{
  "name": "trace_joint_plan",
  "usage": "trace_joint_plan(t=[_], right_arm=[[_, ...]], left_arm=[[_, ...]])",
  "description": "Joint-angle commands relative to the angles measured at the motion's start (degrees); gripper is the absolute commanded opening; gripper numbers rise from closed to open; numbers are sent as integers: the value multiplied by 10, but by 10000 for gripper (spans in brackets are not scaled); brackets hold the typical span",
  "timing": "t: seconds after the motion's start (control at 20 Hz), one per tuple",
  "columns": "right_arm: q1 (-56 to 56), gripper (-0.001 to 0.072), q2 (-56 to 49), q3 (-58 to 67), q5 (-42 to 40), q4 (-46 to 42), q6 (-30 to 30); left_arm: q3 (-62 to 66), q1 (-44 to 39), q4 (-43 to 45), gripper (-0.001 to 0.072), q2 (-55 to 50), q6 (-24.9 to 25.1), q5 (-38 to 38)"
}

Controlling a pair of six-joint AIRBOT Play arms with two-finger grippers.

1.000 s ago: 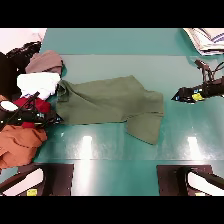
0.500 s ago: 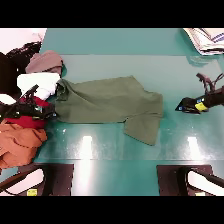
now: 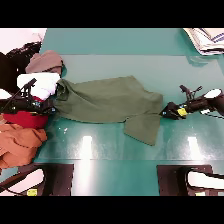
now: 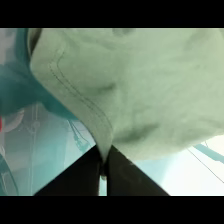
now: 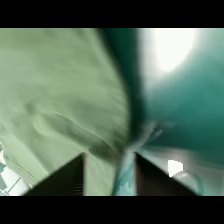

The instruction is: Fold the shirts.

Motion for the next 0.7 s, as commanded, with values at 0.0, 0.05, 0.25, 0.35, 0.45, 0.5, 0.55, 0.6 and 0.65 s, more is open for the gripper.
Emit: trace_joint_plan(t=[0.0,0.05,0.25,0.35,0.45,0.5,0.55,0.6,0.65], right_arm=[[26,152,-11,7,-31,11,-7],[27,14,-11,16,-23,12,-17],[21,16,54,93,18,11,-28],[7,16,124,170,16,11,-28],[-12,16,189,263,7,10,-27],[-22,16,215,311,0,8,-26],[-35,16,240,363,-6,7,-26],[-47,16,262,407,-16,7,-26],[-61,16,286,448,-28,7,-26]], left_arm=[[2,0,-2,27,0,1,-3],[3,0,-2,27,1,1,-5],[70,0,-2,26,83,-2,-5],[162,0,-2,27,138,-9,-23],[274,0,-3,27,183,-27,-25],[333,0,-3,27,197,-36,-23],[400,0,-7,27,204,-37,-24],[461,0,-15,27,209,-37,-22],[527,0,-25,27,210,-42,-19]])
